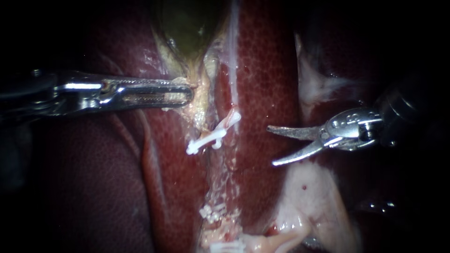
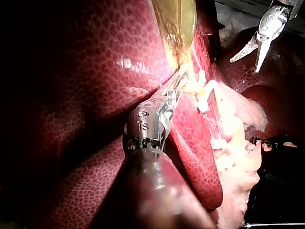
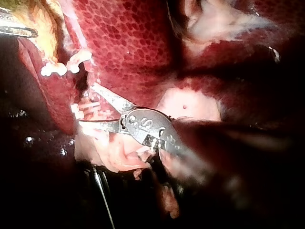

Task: Go back from the cut right tube

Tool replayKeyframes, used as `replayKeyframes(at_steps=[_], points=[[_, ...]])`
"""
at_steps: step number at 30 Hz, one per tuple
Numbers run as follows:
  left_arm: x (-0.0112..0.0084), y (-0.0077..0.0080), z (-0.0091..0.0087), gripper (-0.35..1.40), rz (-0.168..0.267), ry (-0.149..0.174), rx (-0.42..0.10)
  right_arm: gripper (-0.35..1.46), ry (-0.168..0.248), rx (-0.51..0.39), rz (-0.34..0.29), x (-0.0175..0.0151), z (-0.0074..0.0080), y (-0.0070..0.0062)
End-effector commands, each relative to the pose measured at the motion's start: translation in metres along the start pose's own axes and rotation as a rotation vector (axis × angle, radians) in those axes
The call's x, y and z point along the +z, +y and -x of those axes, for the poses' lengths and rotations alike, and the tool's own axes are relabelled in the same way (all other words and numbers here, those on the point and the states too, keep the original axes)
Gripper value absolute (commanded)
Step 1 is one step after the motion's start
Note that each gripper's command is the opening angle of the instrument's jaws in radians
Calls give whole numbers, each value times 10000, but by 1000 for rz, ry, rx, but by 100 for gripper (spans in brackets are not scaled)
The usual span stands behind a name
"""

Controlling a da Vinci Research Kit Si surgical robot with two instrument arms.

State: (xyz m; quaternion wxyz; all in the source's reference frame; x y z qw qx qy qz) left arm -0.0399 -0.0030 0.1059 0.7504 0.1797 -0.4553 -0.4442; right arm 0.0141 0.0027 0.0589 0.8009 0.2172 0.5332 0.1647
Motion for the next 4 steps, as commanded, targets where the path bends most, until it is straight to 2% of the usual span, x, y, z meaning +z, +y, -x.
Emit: replayKeyframes(at_steps=[1, 4], points=[[0, 0, 0, -28, 0, 0, 0, 143, 0, 0, 0, 0, 0, 0], [0, 0, 0, -28, 0, 0, 0, 143, 0, 0, 0, 0, 0, 0]])
